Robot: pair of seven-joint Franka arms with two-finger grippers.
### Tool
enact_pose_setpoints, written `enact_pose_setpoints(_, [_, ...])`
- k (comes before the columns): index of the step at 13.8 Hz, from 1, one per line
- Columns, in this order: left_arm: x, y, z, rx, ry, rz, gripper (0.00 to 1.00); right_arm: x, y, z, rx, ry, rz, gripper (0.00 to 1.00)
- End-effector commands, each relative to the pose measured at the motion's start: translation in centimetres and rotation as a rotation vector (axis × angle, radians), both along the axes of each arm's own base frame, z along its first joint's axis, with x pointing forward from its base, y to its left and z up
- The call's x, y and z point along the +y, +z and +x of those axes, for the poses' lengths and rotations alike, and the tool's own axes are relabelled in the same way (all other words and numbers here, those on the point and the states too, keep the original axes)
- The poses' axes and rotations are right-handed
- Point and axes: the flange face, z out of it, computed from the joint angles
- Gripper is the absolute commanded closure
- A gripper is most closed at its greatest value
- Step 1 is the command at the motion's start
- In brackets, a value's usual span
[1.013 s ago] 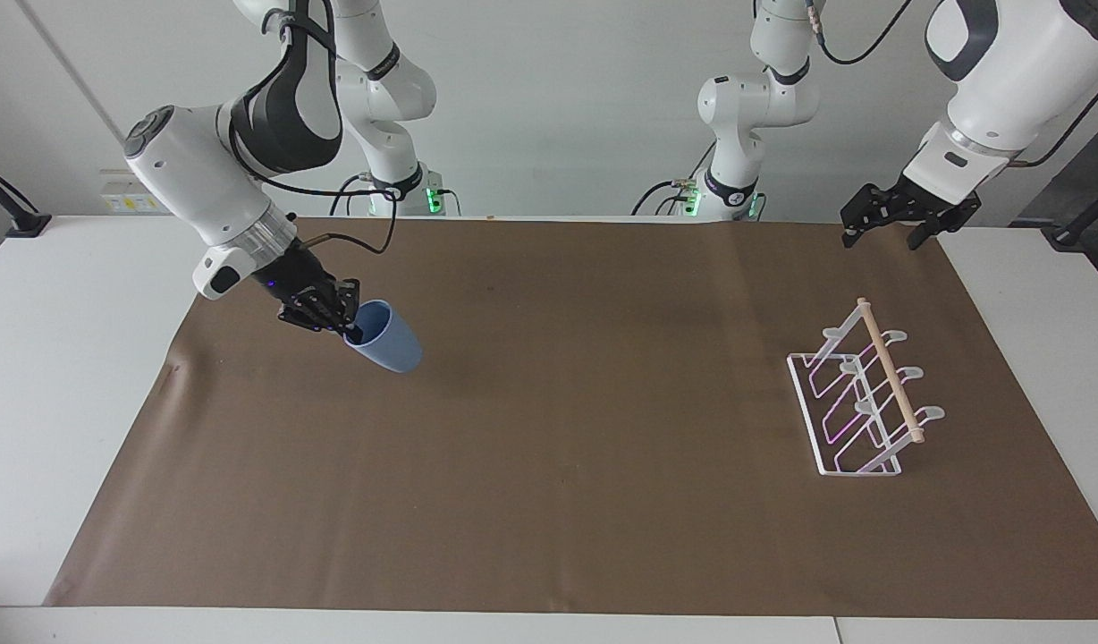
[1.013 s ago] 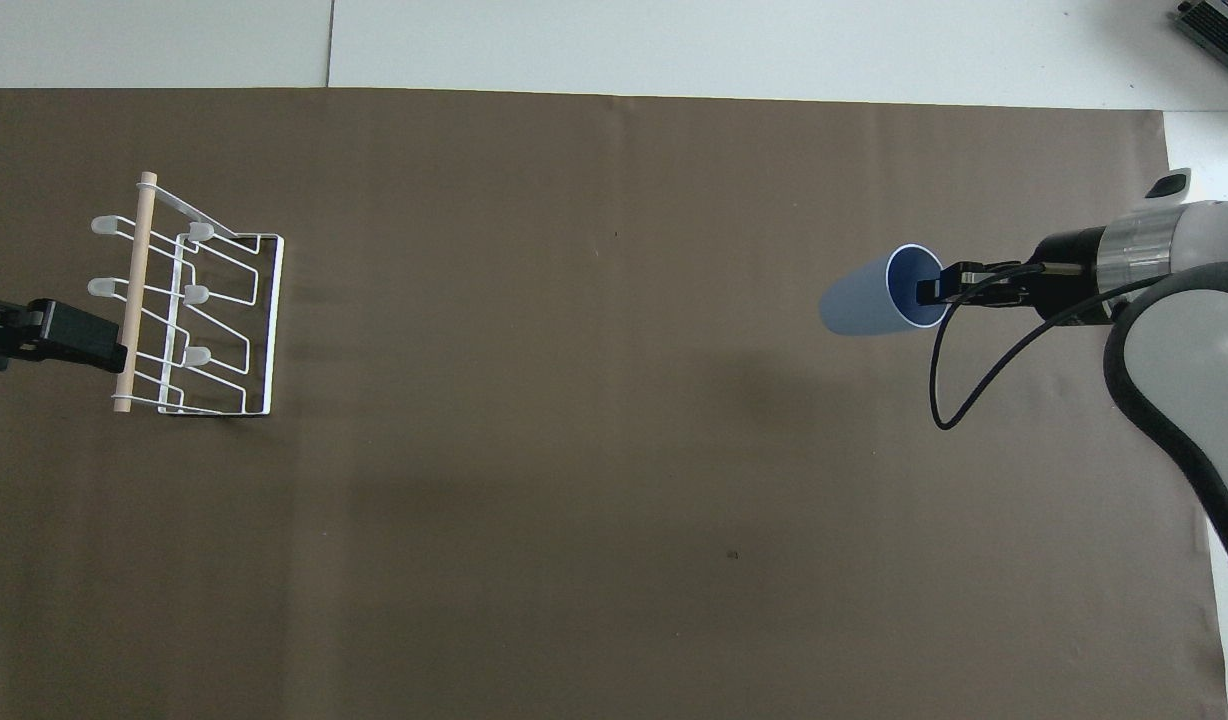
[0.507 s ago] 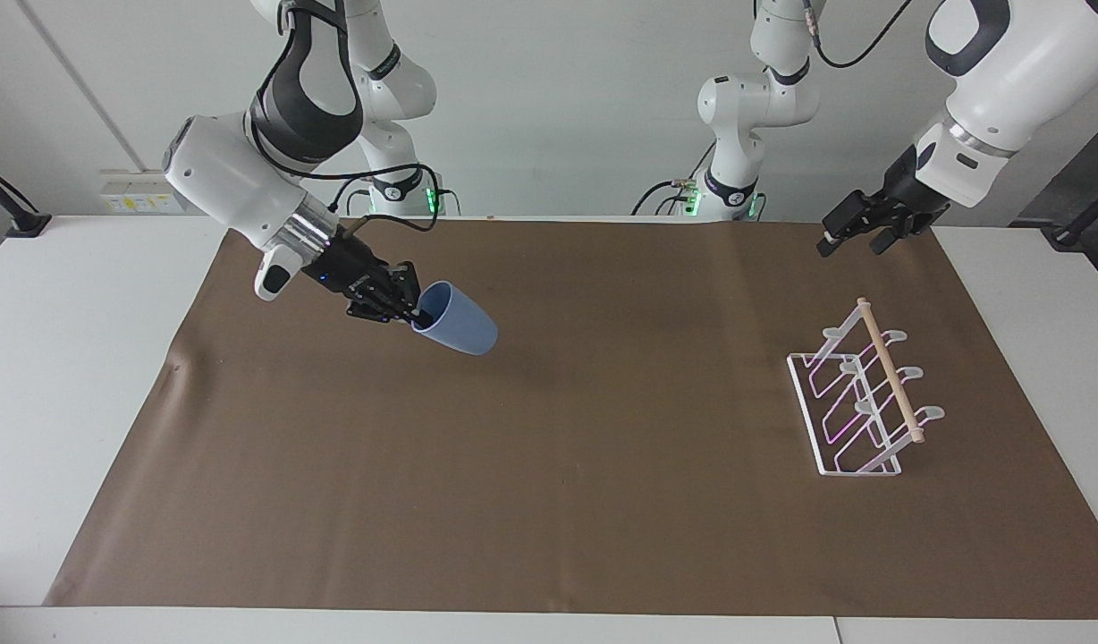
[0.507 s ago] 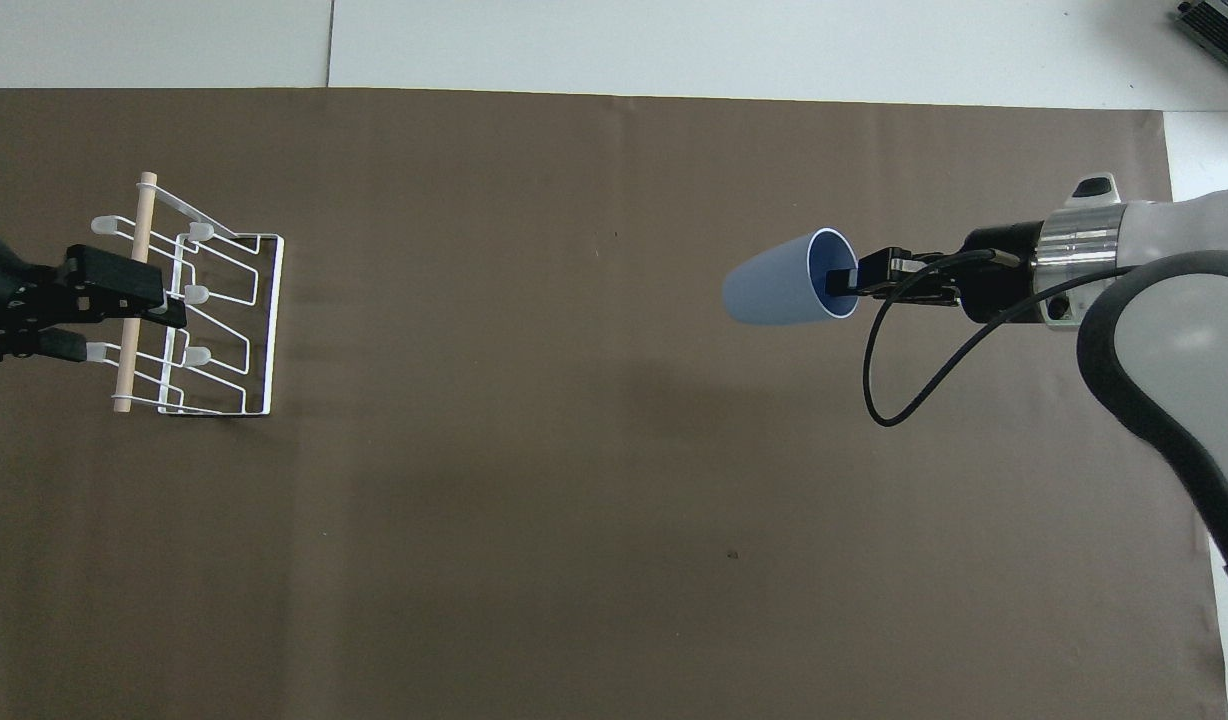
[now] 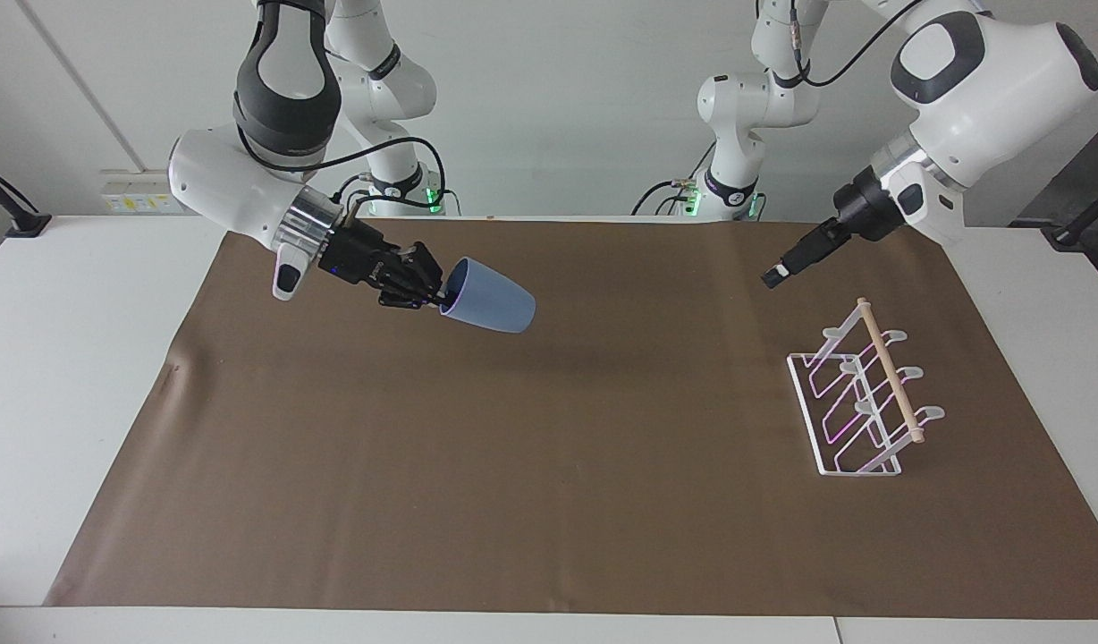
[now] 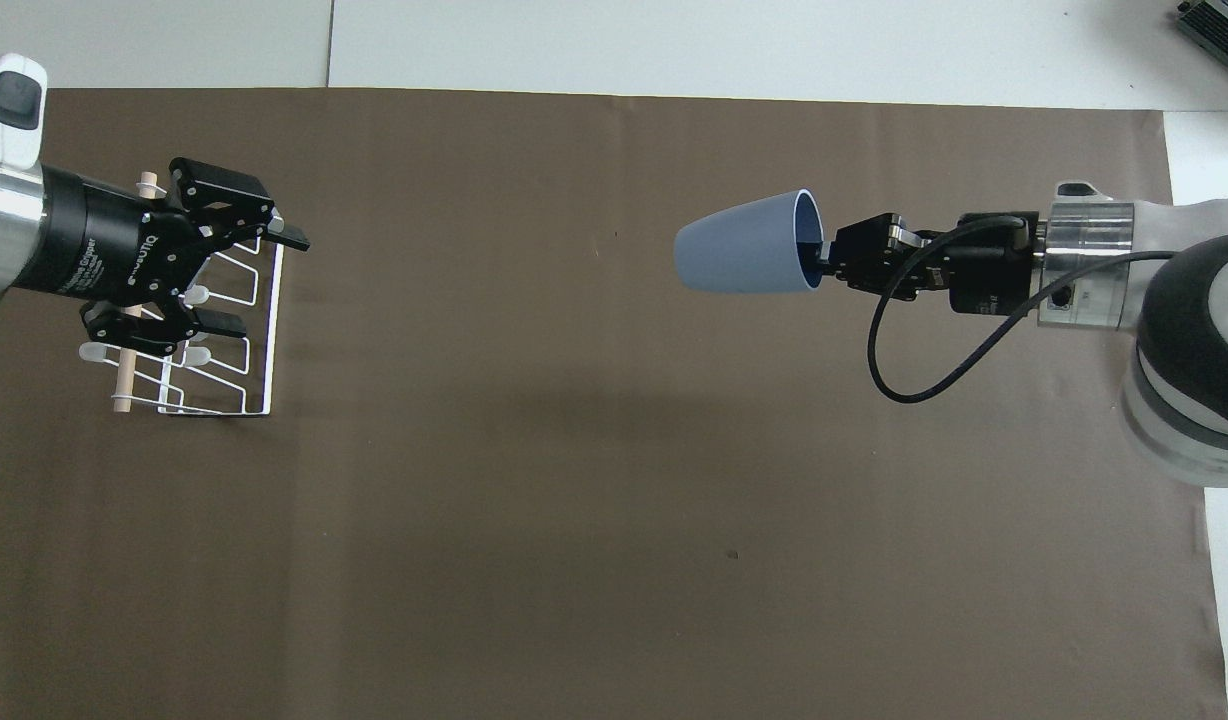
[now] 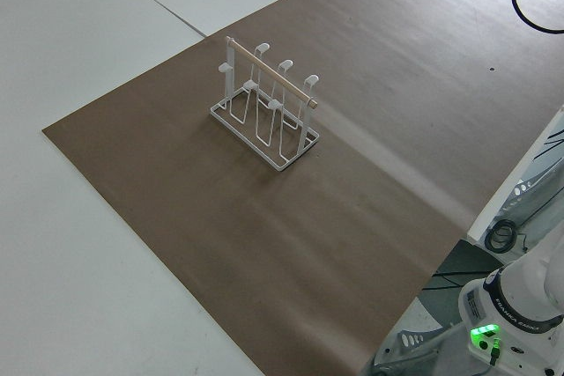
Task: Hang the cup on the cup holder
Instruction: 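Lift the cup with the right gripper while the left gripper approaches, then close the left gripper around the cup base held by the right gripper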
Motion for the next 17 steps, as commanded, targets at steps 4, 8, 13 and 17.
enact_pose_setpoints(4, [-5.4, -1.1, 3.2, 0.145, 0.351, -0.152, 0.00, 1.0, 0.4, -0.1, 0.127, -0.047, 0.245, 1.00])
enact_pose_setpoints(8, [-9.1, -0.3, 3.8, 0.158, 0.515, -0.215, 0.00, 2.9, -0.6, 0.0, 0.218, -0.078, 0.338, 1.00])
enact_pose_setpoints(13, [-15.6, -0.2, 1.3, 0.266, 0.568, -0.211, 0.00, 6.6, -1.5, -0.5, 0.330, -0.135, 0.410, 1.00])
enact_pose_setpoints(17, [-16.9, 0.7, 1.4, 0.209, 0.660, -0.240, 0.00, 7.7, -2.4, -0.7, 0.391, -0.148, 0.450, 1.00])
